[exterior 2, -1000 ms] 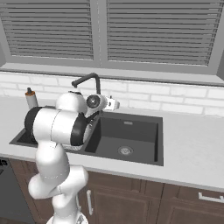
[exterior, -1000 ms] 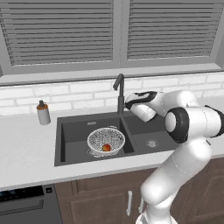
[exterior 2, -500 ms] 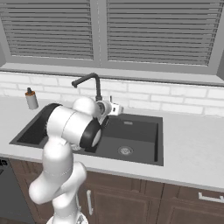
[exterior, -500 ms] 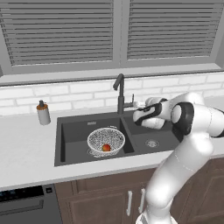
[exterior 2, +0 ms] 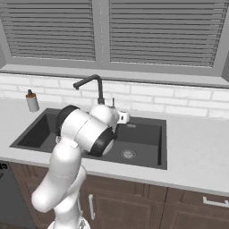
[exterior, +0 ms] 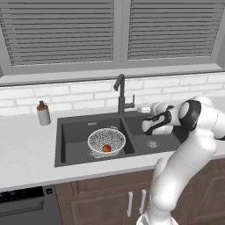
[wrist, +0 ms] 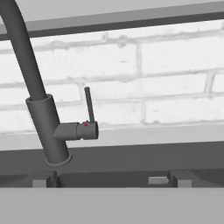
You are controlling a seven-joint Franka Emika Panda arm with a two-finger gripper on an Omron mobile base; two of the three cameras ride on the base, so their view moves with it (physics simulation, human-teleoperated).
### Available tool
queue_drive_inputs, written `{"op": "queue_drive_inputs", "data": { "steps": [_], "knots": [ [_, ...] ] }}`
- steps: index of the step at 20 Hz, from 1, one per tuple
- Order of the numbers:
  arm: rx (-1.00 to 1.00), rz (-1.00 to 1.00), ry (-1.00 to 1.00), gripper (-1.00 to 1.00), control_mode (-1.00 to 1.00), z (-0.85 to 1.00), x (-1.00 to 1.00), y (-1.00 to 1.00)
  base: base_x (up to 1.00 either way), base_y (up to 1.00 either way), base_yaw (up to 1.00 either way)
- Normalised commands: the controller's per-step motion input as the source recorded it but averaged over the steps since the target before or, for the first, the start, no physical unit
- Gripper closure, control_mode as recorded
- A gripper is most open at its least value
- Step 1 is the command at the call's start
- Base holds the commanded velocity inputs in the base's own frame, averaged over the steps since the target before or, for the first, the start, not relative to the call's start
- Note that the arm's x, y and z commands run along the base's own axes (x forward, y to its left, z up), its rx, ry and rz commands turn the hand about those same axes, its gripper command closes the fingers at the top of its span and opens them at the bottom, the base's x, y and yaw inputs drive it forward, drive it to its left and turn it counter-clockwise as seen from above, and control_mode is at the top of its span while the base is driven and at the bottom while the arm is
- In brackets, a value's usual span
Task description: Put the colander in the sink, put the apple in the colander, and turn on the sink faucet and pour water over the colander.
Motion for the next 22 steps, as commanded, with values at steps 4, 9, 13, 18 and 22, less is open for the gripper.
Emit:
{"op": "queue_drive_inputs", "data": {
  "steps": [4, 9, 13, 18, 22],
  "knots": [
    [0.0, 0.0, -0.06, -1.0, -1.0, 0.0, 0.07, 0.0, 0.0, 0.0, 0.0],
    [0.0, 0.0, -0.1, -1.0, -1.0, 0.01, 0.1, 0.0, 0.0, 0.0, 0.0],
    [0.0, 0.0, -0.1, -1.0, -1.0, 0.02, 0.25, 0.0, 0.0, 0.0, 0.0],
    [0.0, 0.0, -0.08, -1.0, -1.0, 0.08, 0.31, 0.0, 0.0, 0.0, 0.0],
    [0.0, 0.0, -0.04, -1.0, -1.0, 0.06, 0.32, 0.0, 0.0, 0.0, 0.0]
  ]
}}
